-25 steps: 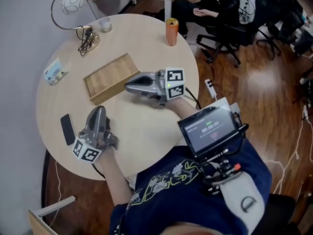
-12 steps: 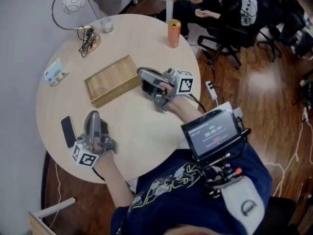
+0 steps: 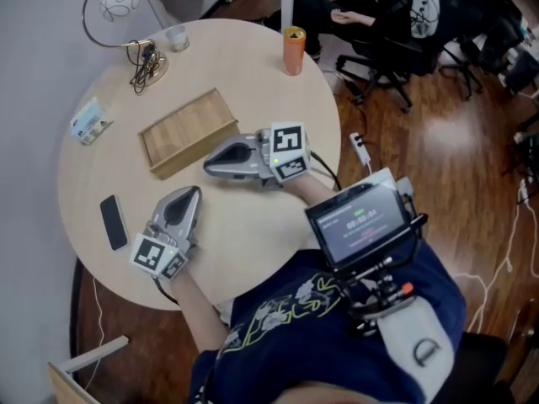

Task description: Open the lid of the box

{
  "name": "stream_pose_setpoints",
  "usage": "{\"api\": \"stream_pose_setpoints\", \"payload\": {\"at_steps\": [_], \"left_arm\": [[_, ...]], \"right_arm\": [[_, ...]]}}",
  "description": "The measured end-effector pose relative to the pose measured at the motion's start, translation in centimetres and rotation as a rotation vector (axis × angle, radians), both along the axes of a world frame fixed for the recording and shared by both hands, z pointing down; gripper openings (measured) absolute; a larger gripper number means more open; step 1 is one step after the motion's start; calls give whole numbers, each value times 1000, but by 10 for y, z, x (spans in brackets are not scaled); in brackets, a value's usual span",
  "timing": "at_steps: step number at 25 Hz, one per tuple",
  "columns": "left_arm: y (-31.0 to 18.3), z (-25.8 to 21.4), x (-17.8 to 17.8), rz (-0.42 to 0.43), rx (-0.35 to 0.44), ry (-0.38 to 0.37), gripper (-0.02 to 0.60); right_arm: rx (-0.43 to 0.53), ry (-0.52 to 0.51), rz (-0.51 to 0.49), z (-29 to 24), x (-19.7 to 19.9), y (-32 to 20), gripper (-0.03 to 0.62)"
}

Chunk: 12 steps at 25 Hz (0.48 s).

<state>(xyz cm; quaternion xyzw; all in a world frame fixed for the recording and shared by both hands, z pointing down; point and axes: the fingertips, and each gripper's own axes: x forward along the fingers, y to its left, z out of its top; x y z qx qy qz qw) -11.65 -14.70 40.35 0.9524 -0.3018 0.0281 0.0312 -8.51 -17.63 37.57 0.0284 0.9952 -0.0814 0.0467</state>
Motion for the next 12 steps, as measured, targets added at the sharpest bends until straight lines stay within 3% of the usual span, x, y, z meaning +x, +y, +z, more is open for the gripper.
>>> {"api": "stream_pose_setpoints", "payload": {"at_steps": [2, 4, 12], "left_arm": [[1, 13, 1, 7, -59, -38, 2], [1, 17, 3, 20, -79, -52, 2], [-16, 17, 0, -45, -69, -57, 2]], "right_arm": [[98, 207, 37, 31, -10, 2, 20], [107, 296, 59, 45, -14, -1, 20], [94, 268, 84, 40, -11, -8, 20]]}}
